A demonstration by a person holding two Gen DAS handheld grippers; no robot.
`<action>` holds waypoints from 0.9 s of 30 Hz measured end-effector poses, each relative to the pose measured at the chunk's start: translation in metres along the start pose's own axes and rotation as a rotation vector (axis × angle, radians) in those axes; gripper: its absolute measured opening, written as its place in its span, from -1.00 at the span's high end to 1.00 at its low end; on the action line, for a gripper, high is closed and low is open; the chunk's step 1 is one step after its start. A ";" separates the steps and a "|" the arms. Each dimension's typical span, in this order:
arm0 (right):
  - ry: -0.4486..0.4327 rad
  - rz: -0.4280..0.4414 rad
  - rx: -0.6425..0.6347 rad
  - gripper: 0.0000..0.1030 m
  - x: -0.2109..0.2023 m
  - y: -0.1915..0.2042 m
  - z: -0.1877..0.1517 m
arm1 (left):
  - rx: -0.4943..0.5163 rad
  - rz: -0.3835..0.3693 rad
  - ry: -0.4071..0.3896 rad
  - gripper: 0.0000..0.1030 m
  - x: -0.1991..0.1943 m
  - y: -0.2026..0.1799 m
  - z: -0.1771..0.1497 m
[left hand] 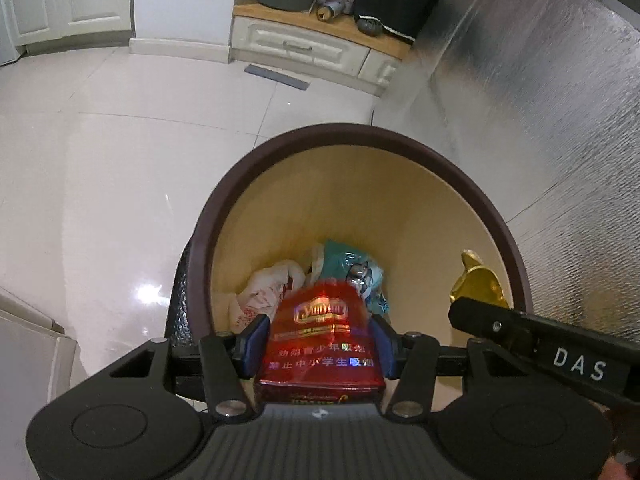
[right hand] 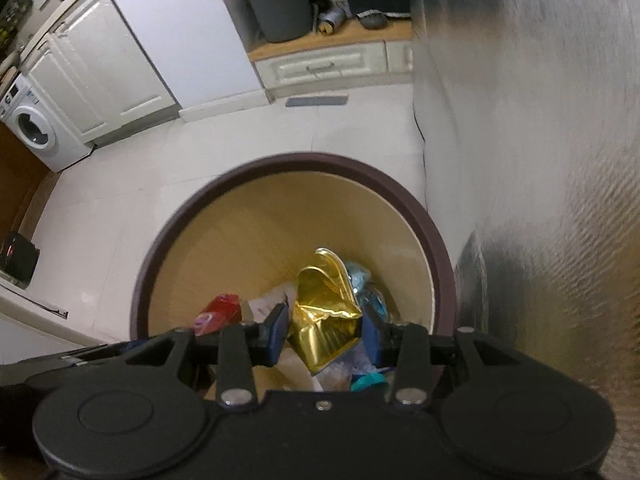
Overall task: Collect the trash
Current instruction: 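Open the left tool over the wastebasket while the right tool releases the gold wrapper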
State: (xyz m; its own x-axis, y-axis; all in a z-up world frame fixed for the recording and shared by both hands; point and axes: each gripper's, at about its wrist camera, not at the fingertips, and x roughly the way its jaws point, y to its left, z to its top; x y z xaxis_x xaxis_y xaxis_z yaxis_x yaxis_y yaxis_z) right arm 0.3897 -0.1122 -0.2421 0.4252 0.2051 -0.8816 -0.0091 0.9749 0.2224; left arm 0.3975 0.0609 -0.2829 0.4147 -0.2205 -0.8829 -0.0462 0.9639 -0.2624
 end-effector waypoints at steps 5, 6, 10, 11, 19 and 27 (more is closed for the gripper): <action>0.003 -0.001 0.048 0.22 0.001 -0.011 -0.001 | 0.018 0.015 0.002 -0.06 0.002 -0.006 0.002; -0.001 0.000 0.051 0.22 0.002 -0.012 0.001 | 0.023 0.016 0.004 -0.06 0.002 -0.006 0.002; -0.004 0.003 0.061 0.22 0.000 -0.012 0.000 | 0.032 0.013 -0.001 -0.20 0.001 -0.009 0.003; -0.002 0.004 0.066 0.22 0.000 -0.012 -0.001 | 0.035 0.013 -0.006 -0.29 -0.001 -0.010 0.003; -0.003 0.033 0.081 0.22 -0.011 -0.015 0.003 | 0.037 0.038 -0.032 -0.53 -0.017 -0.010 0.002; 0.013 0.028 0.092 0.21 -0.016 -0.015 0.002 | 0.048 0.044 -0.053 -0.82 -0.036 -0.011 -0.003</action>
State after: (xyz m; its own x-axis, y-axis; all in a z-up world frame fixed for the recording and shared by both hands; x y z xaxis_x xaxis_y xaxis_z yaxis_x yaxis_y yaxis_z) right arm 0.3846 -0.1309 -0.2303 0.4145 0.2335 -0.8796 0.0628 0.9569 0.2836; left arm 0.3809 0.0575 -0.2496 0.4609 -0.1708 -0.8709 -0.0224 0.9788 -0.2038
